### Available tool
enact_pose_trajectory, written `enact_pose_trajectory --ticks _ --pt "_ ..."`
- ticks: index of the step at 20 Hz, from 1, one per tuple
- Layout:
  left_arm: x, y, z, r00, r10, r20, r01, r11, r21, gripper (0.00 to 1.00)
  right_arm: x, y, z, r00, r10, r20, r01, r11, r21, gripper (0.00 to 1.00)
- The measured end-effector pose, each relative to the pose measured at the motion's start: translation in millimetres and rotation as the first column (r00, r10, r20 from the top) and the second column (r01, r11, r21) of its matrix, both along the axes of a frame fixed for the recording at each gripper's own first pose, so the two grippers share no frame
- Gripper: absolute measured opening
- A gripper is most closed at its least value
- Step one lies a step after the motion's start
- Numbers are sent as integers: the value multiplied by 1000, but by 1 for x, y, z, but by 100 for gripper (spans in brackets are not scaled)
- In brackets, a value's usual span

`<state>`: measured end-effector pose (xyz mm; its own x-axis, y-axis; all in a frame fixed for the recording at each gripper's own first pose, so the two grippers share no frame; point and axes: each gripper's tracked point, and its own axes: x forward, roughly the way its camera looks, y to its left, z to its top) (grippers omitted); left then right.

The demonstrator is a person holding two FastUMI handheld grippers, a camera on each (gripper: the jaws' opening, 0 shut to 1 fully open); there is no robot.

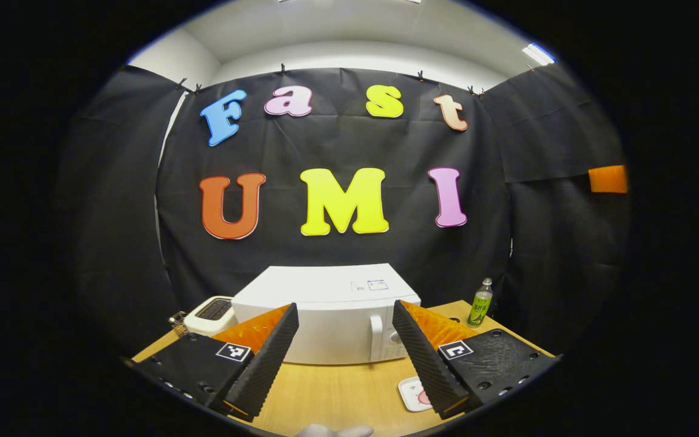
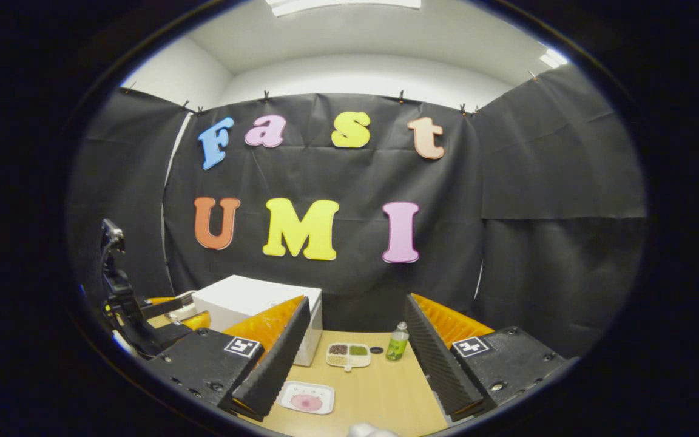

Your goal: Open the microwave oven with the left hand, put the food in, and close the microwave oven.

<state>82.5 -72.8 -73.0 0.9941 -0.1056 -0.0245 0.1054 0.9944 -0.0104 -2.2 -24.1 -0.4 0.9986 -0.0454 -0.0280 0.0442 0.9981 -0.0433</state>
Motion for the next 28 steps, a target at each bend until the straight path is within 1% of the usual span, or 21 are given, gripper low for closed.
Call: enact_pose_trajectory --ticks 1,2,3,5,6,8,11,12,13,14,15,16,17,18,21,22,23,24,25,26,28 --pt "10 -5 -12 1000 -3 -8 3 1000 -3 96 -1 -2 -1 1000 -7 -6 7 1000 -13 93" --pt "22 -12 -26 1000 -8 -24 8 1000 -10 96 -2 -5 -1 1000 -16 -10 16 1000 -24 100" --pt "34 -20 -37 999 -21 -35 20 1000 -16 96 -3 -7 1 1000 -25 -14 24 999 -29 93" --pt "61 -39 -63 997 -50 -54 49 999 -18 96 -4 -11 -1 999 -43 -28 42 998 -39 93" --pt "76 -47 -80 996 -55 -72 54 998 -15 89 -5 -14 -5 998 -54 -43 52 998 -47 93" --pt "104 -59 -113 993 -55 -108 56 998 5 94 -5 -17 -10 995 -70 -73 66 996 -60 100" --pt "142 -71 -162 983 -47 -178 50 999 17 86 -9 -21 -15 990 -98 -102 92 994 -60 96" --pt "152 -72 -172 981 -36 -190 41 999 22 84 -10 -23 -17 988 -111 -111 105 993 -62 100" --pt "162 -72 -176 983 -25 -182 32 999 31 82 -11 -25 -19 985 -122 -120 115 991 -67 96" --pt "169 -72 -178 986 -22 -167 29 999 38 75 -14 -28 -23 982 -135 -129 127 989 -72 100" --pt "175 -72 -178 988 -13 -153 19 999 41 80 -15 -31 -25 979 -145 -140 135 988 -77 100" --pt "180 -71 -180 989 -14 -145 19 999 33 77 -16 -35 -29 976 -156 -154 144 986 -81 100" --pt "182 -69 -184 988 0 -154 4 1000 29 70 -17 -38 -31 973 -163 -161 152 985 -80 100" --pt "179 -67 -184 988 0 -155 4 1000 22 49 -20 -41 -32 971 -170 -168 159 984 -78 100" --pt "179 -76 -182 988 -46 -149 46 999 -4 24 -19 -43 -33 968 -181 -176 168 982 -83 96" --pt "179 -75 -182 987 -59 -152 57 998 -19 10 -17 -40 -34 969 -172 -178 159 984 -85 100" --pt "177 -74 -182 985 -74 -158 69 997 -38 20 -16 -37 -33 970 -165 -178 152 985 -84 96" --pt "177 -74 -183 984 -81 -159 75 996 -40 14 -15 -34 -34 971 -158 -180 145 986 -82 100" --pt "179 -75 -182 983 -86 -160 80 996 -47 13 -13 -31 -33 972 -146 -181 134 988 -79 100" --pt "177 -74 -183 982 -90 -167 84 995 -47 6 -12 -28 -33 974 -137 -181 125 989 -79 96" --pt "174 -75 -183 980 -102 -173 93 994 -59 6 -7 -23 -31 977 -119 -175 107 991 -77 100"
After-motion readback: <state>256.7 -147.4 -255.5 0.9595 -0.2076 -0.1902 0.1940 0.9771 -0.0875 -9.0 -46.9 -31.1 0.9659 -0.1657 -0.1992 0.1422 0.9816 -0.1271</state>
